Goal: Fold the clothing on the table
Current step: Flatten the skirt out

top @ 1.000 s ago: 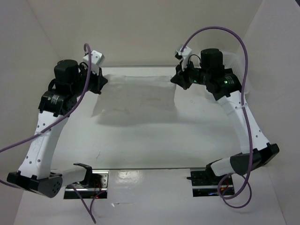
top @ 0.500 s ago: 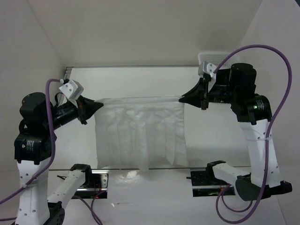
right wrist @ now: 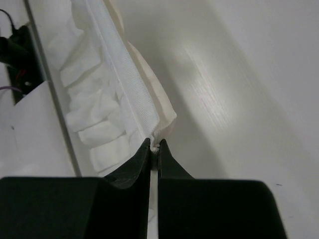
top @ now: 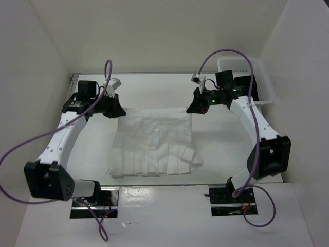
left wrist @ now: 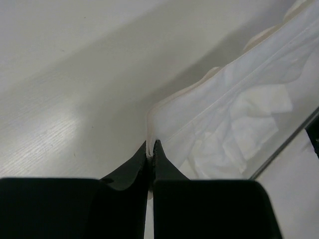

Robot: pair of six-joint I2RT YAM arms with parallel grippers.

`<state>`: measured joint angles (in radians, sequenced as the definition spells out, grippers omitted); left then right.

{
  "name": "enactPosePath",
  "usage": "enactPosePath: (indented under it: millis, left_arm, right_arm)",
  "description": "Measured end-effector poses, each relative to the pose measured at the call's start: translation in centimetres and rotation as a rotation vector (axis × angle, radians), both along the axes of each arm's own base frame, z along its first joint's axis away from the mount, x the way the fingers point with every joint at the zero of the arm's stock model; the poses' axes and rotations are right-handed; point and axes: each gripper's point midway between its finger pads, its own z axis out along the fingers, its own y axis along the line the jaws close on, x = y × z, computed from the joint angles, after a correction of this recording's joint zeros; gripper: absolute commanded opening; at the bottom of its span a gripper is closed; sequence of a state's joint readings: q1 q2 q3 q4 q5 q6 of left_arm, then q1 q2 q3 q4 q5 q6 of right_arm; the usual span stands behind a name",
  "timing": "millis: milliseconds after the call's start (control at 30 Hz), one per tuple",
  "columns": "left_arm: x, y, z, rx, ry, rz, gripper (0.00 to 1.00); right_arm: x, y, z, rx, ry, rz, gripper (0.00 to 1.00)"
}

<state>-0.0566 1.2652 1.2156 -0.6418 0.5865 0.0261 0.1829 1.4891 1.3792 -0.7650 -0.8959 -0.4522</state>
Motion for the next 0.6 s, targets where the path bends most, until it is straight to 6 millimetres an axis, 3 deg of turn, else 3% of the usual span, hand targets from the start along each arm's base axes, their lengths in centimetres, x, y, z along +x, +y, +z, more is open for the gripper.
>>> enactPosePath:
  millis: [167,300,467,567,600]
  left_arm:
    - [5.8,0.5,-6.7,0.058,0.138,0.045,0.06]
    - [10.1,0.9,-9.9,0.094,0.184,0.074,0.06]
    - [14.7,1.4,-11.2,0.131,0.171,0.105,0.10]
    - [17.3,1.8,-10.8,0.153,0.129,0.127,0.29]
    - [18.0,2.3,-10.7,0.169,0.114,0.144,0.40]
  right_arm:
    - [5.4,0.3,-6.4,-0.100,0.038,-0.069,0.00]
    - [9.3,0.6,-11.1,-0.180,0.064,-0.108,0.00]
    - [14.3,1.0,-13.9,-0.254,0.024,-0.152,0.00]
    - [16.8,0.9,-14.5,-0.289,-0.012,-0.180,0.00]
    - [17.5,0.6,-14.7,-0.306,-0.019,-0.198,0.00]
